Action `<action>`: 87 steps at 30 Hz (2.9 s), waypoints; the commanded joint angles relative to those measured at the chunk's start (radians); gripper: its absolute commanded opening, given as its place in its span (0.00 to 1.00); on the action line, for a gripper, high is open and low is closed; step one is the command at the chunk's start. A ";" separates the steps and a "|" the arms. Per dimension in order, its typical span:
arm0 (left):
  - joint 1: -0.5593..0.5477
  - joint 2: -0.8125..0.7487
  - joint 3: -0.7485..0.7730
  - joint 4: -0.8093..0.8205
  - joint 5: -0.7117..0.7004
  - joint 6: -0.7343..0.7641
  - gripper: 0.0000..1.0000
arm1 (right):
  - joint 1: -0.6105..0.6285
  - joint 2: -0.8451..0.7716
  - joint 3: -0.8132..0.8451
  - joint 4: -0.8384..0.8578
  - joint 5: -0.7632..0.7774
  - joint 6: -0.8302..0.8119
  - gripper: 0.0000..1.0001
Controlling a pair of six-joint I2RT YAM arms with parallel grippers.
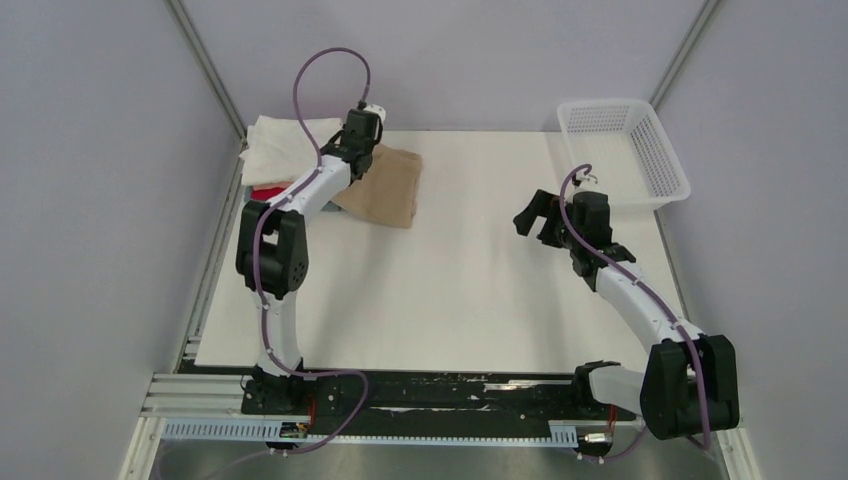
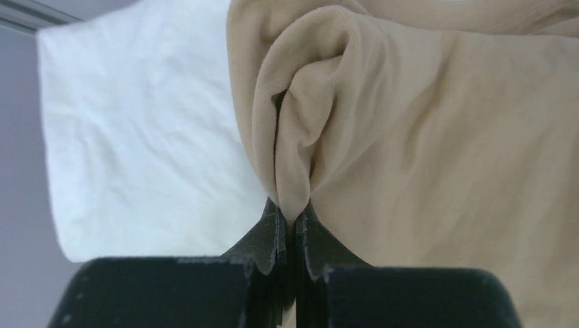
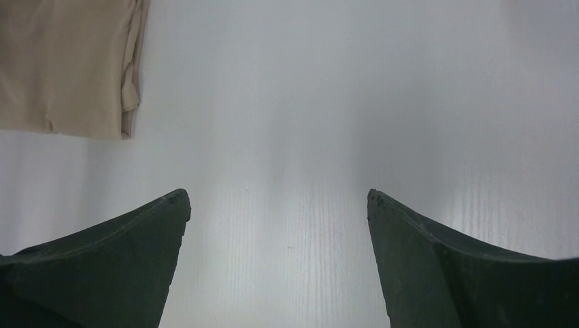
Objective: Fold and stack the t-shirts
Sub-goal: Put the neatly folded tshirt into the corner of the board with the left arm
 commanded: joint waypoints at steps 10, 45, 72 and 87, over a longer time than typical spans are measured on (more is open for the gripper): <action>0.081 -0.083 0.259 0.014 -0.022 0.216 0.00 | -0.016 0.023 0.016 0.047 0.014 -0.016 1.00; 0.147 -0.112 0.530 -0.193 0.107 0.128 0.00 | -0.036 0.030 0.011 0.044 0.008 0.000 1.00; 0.473 0.082 0.485 -0.164 0.440 0.066 0.00 | -0.037 0.064 0.029 0.012 0.036 -0.002 1.00; 0.571 0.135 0.394 -0.086 0.459 -0.062 0.43 | -0.037 0.091 0.039 0.000 0.040 0.003 1.00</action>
